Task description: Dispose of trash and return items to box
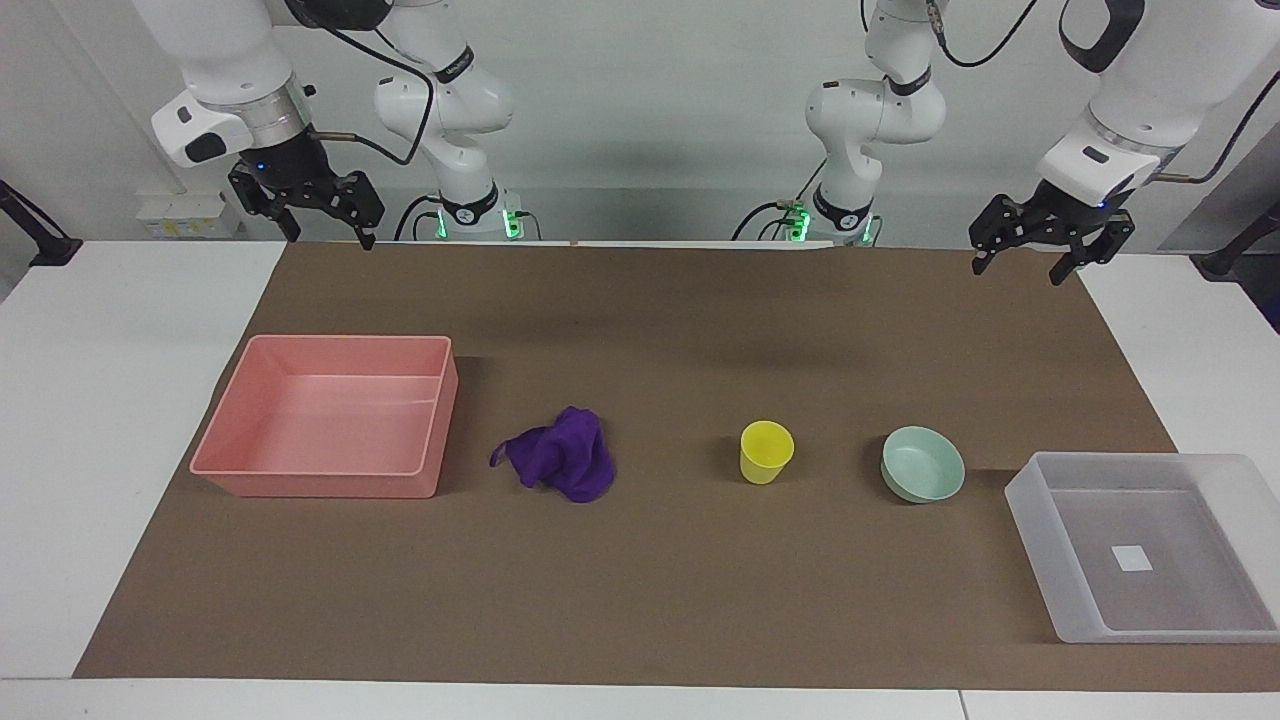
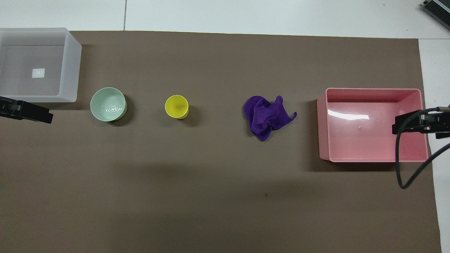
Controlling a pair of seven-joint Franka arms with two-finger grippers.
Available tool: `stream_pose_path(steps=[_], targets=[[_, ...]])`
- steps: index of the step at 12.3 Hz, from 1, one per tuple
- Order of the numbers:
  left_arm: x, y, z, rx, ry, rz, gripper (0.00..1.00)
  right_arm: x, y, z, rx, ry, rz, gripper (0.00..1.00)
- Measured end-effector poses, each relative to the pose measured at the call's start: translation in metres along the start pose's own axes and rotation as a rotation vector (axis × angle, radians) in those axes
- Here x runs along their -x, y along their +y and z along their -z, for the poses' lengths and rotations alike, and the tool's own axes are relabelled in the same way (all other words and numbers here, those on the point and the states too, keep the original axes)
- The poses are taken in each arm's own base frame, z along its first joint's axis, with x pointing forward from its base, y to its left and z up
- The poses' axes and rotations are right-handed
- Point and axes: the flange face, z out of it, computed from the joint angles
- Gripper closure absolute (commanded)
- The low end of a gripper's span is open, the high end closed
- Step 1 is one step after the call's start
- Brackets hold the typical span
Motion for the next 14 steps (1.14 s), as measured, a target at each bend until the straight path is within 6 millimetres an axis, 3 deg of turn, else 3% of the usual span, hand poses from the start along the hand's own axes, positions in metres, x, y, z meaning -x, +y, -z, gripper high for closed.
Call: stream_pose_path(steps=[9, 12, 14], targets=[[-0.004, 0.002, -0.006, -0.003, 0.015, -0.004, 0.0, -0.004, 0.003, -0.003, -0.003, 0.02, -0.004, 0.0], [-0.012, 0.001, -0.021, -0.008, 0.052, -0.004, 0.0, -0.008, 0.002, -0.008, -0.006, 0.048, -0.004, 0.0], [-0.02, -0.001, -0.042, -0.013, 0.072, -0.002, 0.0, -0.009, 0.003, -0.014, -0.008, 0.058, -0.005, 0.0]])
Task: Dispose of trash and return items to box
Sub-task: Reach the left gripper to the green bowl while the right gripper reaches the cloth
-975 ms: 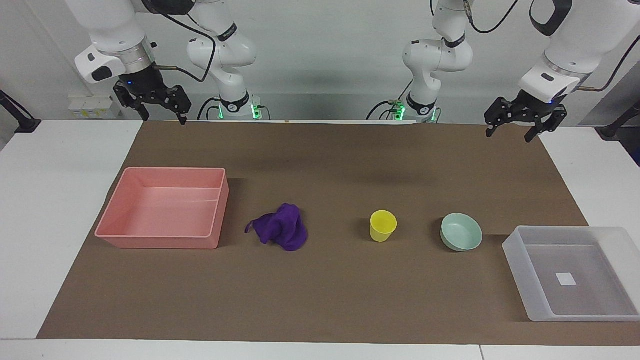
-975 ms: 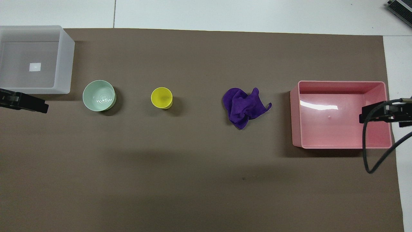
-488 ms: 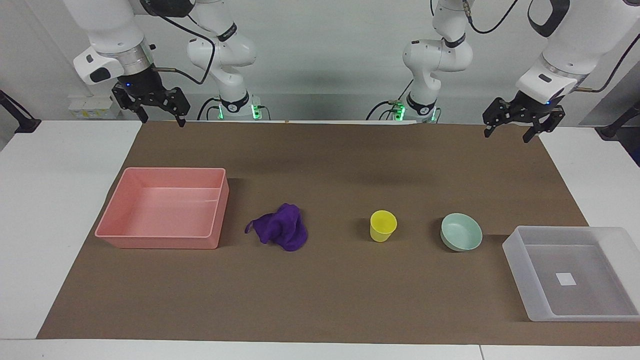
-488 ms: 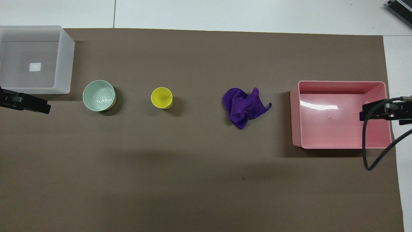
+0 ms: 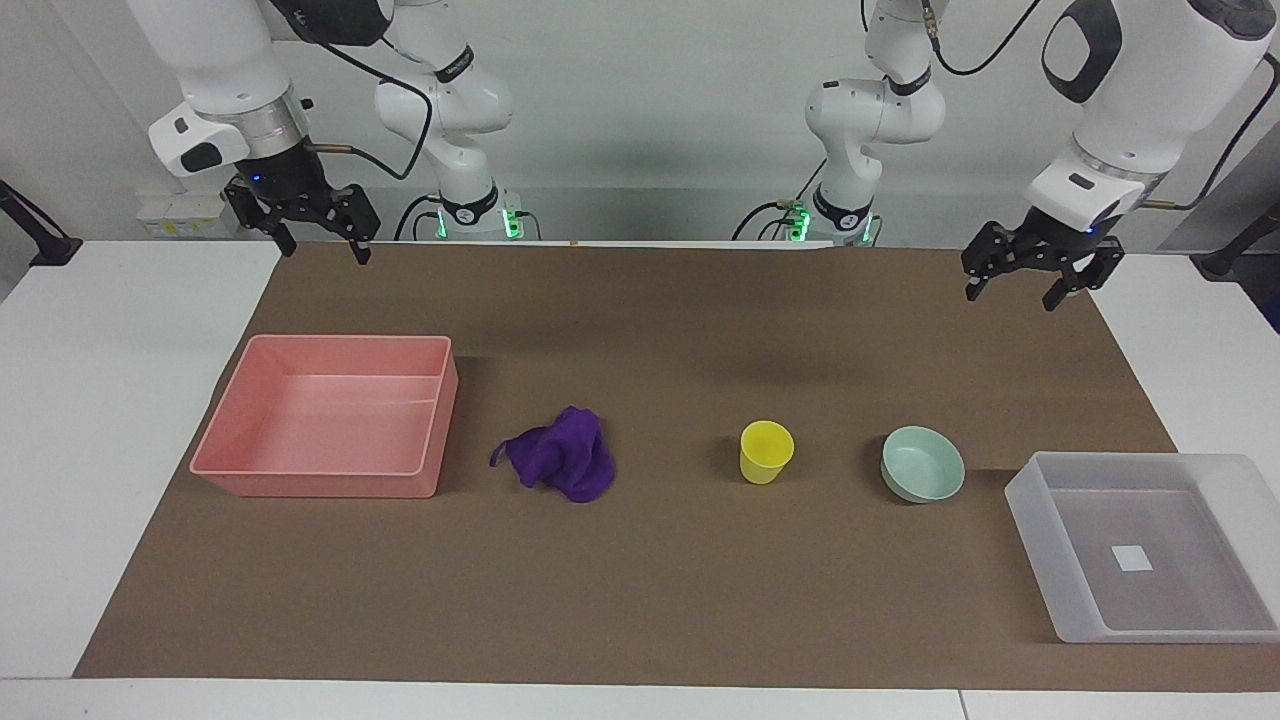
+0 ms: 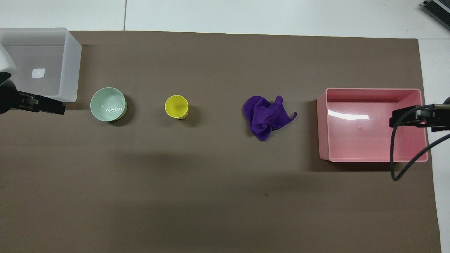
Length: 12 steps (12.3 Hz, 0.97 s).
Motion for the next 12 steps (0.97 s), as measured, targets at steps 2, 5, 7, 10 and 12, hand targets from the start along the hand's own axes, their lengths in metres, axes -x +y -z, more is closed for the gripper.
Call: stream_pose_path(steps=[2, 5, 7, 10, 12], targets=[[-0.012, -0.004, -0.029, -0.005, 0.004, 0.005, 0.0, 0.001, 0.001, -0.002, 0.0, -0.003, -0.001, 0.0], [-0.038, -0.011, -0.086, -0.018, 0.011, 0.015, 0.0, 0.003, -0.003, -0.004, -0.003, -0.004, 0.006, 0.0], [-0.049, -0.021, -0.125, -0.027, 0.035, 0.032, 0.0, -0.003, -0.02, -0.022, -0.007, -0.004, 0.034, 0.0], [-0.047, -0.033, -0.173, -0.013, 0.069, 0.068, 0.0, -0.025, -0.077, -0.06, -0.013, 0.04, 0.066, 0.0], [-0.047, -0.034, -0.204, -0.004, 0.059, 0.081, 0.0, -0.035, -0.129, -0.089, -0.025, 0.072, 0.055, 0.0]])
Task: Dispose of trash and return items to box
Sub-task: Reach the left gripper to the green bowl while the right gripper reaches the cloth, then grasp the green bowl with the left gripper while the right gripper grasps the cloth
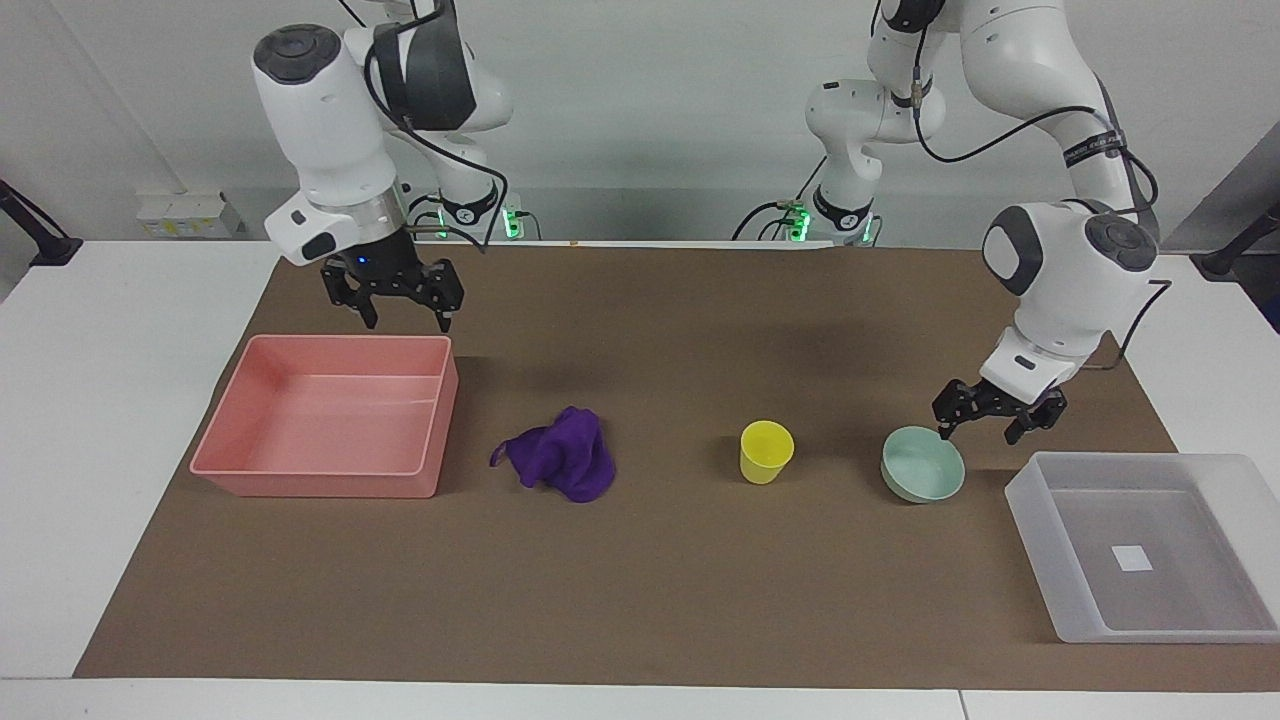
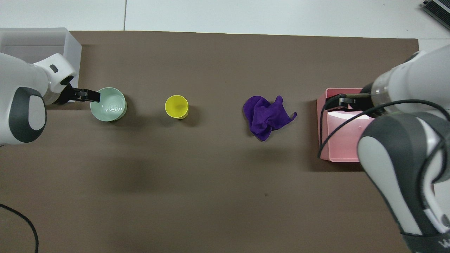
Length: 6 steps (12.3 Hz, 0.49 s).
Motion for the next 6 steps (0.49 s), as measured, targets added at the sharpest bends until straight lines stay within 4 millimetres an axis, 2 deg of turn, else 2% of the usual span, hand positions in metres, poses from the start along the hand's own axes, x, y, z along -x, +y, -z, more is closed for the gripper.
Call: stream_pose_path(steps=[2, 3, 4, 5, 6], targets=[[-0.002, -0.002, -0.028, 0.007, -0.003, 0.015, 0.0, -0.008, -0.053, -0.046, -0.011, 0.022, 0.006, 0.0], [-0.002, -0.003, -0.041, 0.007, -0.001, 0.022, 0.0, -0.011, -0.072, -0.069, -0.014, 0.03, 0.016, 0.0], [0.0, -0.005, -0.052, 0.006, -0.001, 0.028, 0.19, -0.014, -0.086, -0.089, -0.019, 0.04, 0.026, 0.0], [0.003, -0.008, -0.061, 0.003, 0.0, 0.034, 0.72, -0.016, -0.094, -0.107, -0.024, 0.053, 0.031, 0.0], [0.007, -0.009, -0.069, 0.002, -0.003, 0.037, 1.0, -0.016, -0.097, -0.123, -0.03, 0.068, 0.035, 0.0]])
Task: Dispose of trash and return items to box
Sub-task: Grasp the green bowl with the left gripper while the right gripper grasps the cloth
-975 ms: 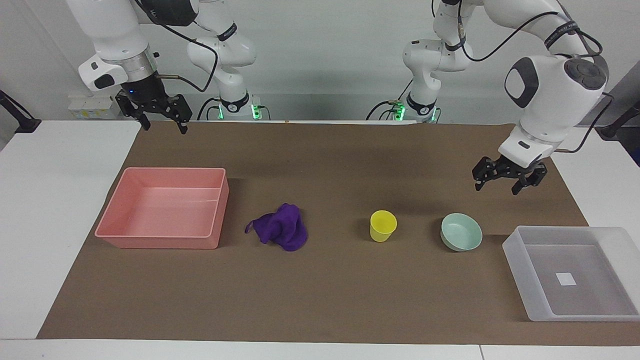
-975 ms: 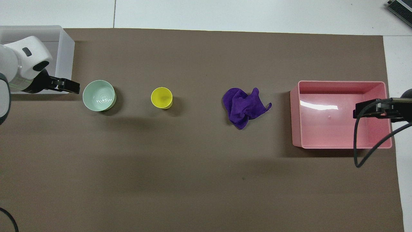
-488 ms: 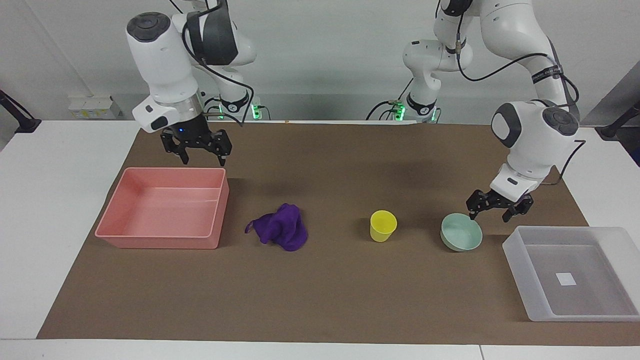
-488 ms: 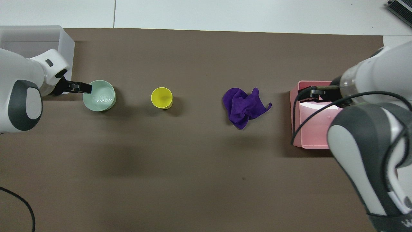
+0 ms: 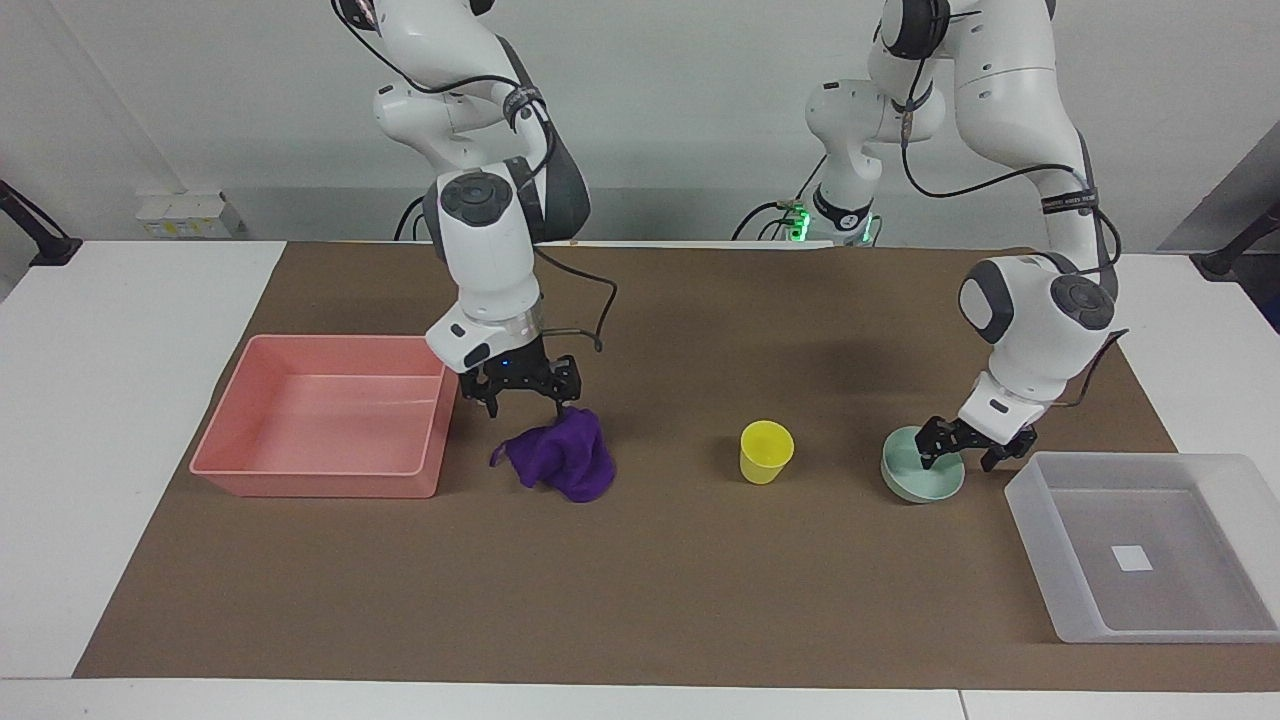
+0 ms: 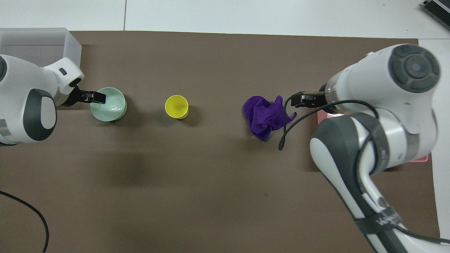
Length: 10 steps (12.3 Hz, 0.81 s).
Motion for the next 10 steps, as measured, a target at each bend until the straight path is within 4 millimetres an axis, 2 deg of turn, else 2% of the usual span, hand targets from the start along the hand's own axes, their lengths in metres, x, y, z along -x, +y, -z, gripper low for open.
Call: stream_pose_path(steps=[2, 5, 6, 8, 9, 10], targets=[[0.004, 0.0, -0.005, 0.0, -0.004, 0.001, 1.0, 0.009, -0.006, -0.026, -0.007, 0.012, 0.013, 0.0], [0.003, 0.001, -0.003, 0.001, 0.001, 0.0, 1.0, 0.027, -0.026, -0.06, -0.017, 0.018, 0.053, 0.0], [0.001, 0.003, 0.003, 0.008, 0.007, 0.002, 1.0, 0.029, -0.029, -0.07, -0.017, 0.019, 0.057, 0.0], [-0.004, 0.005, 0.027, 0.014, 0.02, -0.001, 1.0, 0.033, -0.028, -0.091, -0.017, 0.02, 0.058, 0.0], [-0.01, 0.004, 0.046, 0.016, 0.031, -0.001, 1.0, 0.035, -0.028, -0.102, -0.019, 0.025, 0.059, 0.59], [-0.017, 0.002, 0.068, 0.017, 0.048, 0.001, 1.0, 0.035, -0.028, -0.108, -0.019, 0.026, 0.059, 1.0]])
